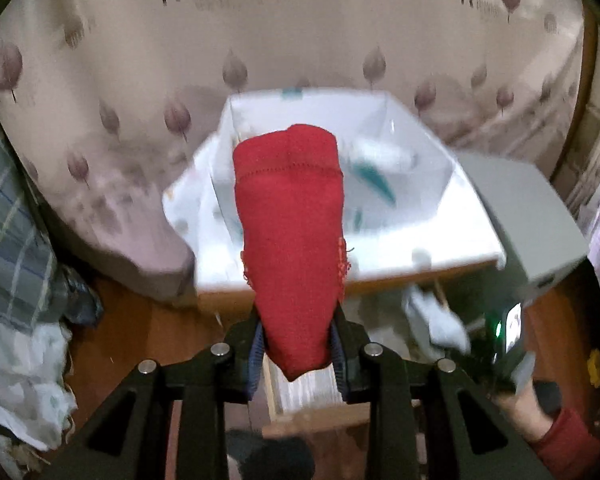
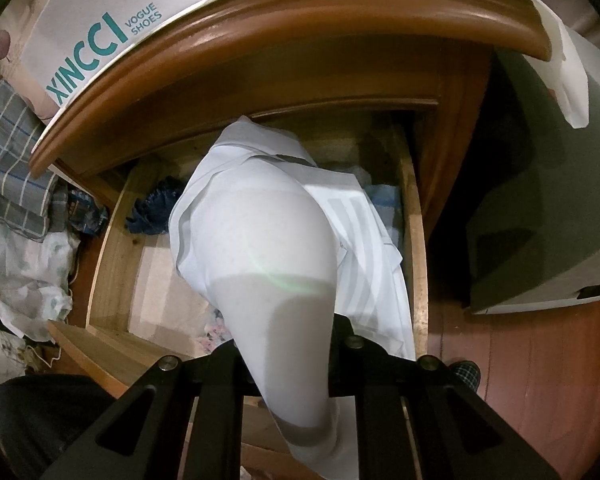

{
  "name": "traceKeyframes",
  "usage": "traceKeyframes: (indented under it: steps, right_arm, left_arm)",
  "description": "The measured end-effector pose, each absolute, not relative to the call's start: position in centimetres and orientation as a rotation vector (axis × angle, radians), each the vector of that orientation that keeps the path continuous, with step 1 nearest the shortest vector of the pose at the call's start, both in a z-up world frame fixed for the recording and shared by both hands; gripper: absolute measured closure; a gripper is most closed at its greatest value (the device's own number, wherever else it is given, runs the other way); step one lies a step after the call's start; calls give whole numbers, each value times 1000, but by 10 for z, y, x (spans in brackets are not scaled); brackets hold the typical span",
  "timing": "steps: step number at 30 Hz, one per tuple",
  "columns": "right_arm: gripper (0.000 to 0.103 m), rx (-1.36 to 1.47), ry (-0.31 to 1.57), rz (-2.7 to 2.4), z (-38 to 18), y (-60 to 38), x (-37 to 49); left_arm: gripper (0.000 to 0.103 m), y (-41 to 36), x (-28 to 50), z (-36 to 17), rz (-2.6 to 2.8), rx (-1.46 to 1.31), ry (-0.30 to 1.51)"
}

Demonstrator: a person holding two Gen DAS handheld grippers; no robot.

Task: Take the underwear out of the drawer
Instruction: 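Lift the red sock with the left gripper and carry it to the white box, then lower the red sock into the white box and open the left gripper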

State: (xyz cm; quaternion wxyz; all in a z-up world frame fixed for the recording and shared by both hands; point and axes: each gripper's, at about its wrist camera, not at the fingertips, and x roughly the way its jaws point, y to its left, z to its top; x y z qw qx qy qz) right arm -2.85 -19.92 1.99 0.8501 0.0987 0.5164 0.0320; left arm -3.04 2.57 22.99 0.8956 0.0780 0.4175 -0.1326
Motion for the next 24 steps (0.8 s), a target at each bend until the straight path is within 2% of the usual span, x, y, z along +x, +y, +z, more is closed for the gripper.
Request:
traceKeyframes:
  steps: [4,8,14,24]
  right_arm:
    - [91,206,1085,68,20,-199,-29]
    - [91,205,1084,67,20,-199,-31]
    - [91,226,1088,70,19,-204,-32]
    - [91,240,1096,76,17,-209,-32]
  left_arm:
    - [75,17,8,269,-269,185,812]
    - [74,11,55,274,-276,197,824]
    - [75,2,123,250,-236,222,869]
    - [74,-8,168,191,-211,255,957]
